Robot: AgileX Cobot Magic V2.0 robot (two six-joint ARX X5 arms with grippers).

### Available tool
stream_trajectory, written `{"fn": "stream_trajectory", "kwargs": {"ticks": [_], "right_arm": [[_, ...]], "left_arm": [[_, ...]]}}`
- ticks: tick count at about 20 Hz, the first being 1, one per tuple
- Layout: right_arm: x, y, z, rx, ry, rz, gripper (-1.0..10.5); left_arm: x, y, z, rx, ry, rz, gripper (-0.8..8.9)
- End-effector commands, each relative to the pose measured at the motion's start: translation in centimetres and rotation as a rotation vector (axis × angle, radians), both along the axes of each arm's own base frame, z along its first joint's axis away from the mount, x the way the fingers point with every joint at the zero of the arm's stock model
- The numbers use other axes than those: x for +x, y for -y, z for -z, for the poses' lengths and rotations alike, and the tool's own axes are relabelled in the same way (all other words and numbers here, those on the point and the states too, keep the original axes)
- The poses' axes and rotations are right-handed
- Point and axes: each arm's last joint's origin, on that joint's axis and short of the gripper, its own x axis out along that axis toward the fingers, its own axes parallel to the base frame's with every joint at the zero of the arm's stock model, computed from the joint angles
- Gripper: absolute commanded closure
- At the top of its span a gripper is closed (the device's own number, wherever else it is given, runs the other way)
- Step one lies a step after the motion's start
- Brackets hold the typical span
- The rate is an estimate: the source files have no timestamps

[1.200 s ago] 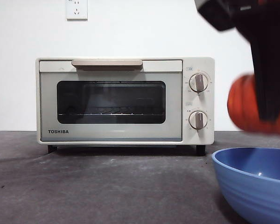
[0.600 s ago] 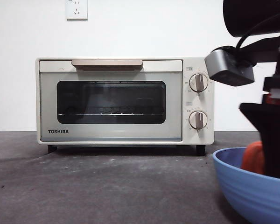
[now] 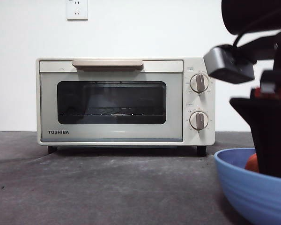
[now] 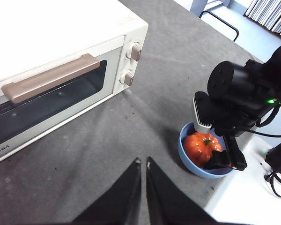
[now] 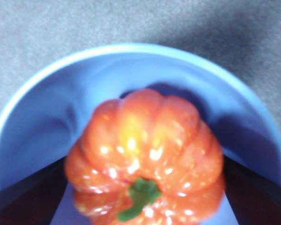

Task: Place pumpkin in the steamer

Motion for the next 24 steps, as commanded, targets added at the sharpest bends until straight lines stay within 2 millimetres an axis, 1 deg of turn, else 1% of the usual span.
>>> {"fn": "stream_trajectory", "kwargs": {"ticks": [1,3,6,9,12,16,18,21,24], "right_arm": [[0.5,-0.6,-1.6,0.02,0.019,0.009,4.4],[0.4,-0.5,-3.1,0.009,0.0,0.015,4.3],[-0.3,0.1,-5.8,-0.005,-0.022,0.034,4.3],[-1.7,1.4,-8.3,0.073,0.061,0.045,4.4],[-3.3,3.4,-10.0,0.156,0.153,0.086,4.7],[-5.1,6.2,-10.5,0.252,0.268,0.188,4.9],[-5.9,7.2,-10.8,0.31,0.336,0.233,4.9],[-7.1,8.0,-11.7,0.418,0.432,0.277,4.8],[-7.9,8.3,-13.0,0.594,0.478,0.281,4.8]], "left_arm": [[0.0,0.1,-0.7,-0.01,0.029,0.01,7.86],[0.0,0.1,-0.7,-0.01,0.029,0.01,7.86],[0.0,0.1,-0.7,-0.012,0.026,0.008,7.9],[0.2,0.1,-0.6,-0.006,0.018,0.004,7.97],[0.9,0.4,-0.2,0.016,-0.011,-0.008,7.97],[3.3,1.5,0.6,0.058,-0.085,-0.018,7.97],[4.8,2.2,0.8,0.077,-0.118,-0.02,7.97],[7.4,3.4,1.1,0.141,-0.147,-0.062,7.97],[10.4,5.2,1.4,0.218,-0.162,-0.079,7.97]]}}
